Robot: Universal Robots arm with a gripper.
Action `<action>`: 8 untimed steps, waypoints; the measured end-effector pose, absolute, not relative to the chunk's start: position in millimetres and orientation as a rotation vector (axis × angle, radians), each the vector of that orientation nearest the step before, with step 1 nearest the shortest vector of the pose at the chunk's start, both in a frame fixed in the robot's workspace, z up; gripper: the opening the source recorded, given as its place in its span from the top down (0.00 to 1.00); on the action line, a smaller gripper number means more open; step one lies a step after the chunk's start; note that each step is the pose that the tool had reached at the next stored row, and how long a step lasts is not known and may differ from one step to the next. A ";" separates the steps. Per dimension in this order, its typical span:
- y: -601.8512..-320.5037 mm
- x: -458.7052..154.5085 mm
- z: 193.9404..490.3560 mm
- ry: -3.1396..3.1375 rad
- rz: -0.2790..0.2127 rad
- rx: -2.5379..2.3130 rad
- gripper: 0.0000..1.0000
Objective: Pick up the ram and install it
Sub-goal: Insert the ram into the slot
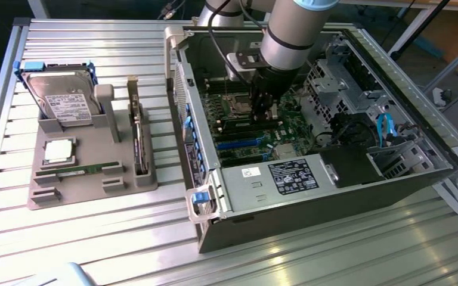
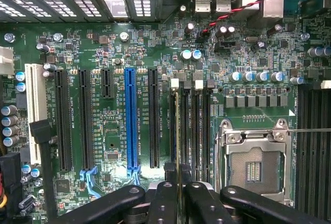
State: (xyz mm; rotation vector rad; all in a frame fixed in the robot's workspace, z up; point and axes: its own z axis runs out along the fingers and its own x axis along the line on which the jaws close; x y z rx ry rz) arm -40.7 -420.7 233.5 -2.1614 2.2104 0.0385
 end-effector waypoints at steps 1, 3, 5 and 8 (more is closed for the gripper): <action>-420.7 -40.7 233.4 2.211 0.039 -2.161 0.87; -420.7 -40.7 233.3 2.211 0.039 -2.161 0.87; -420.7 -40.7 232.9 2.210 0.039 -2.161 0.87; -420.7 -40.7 232.4 2.207 0.039 -2.165 0.87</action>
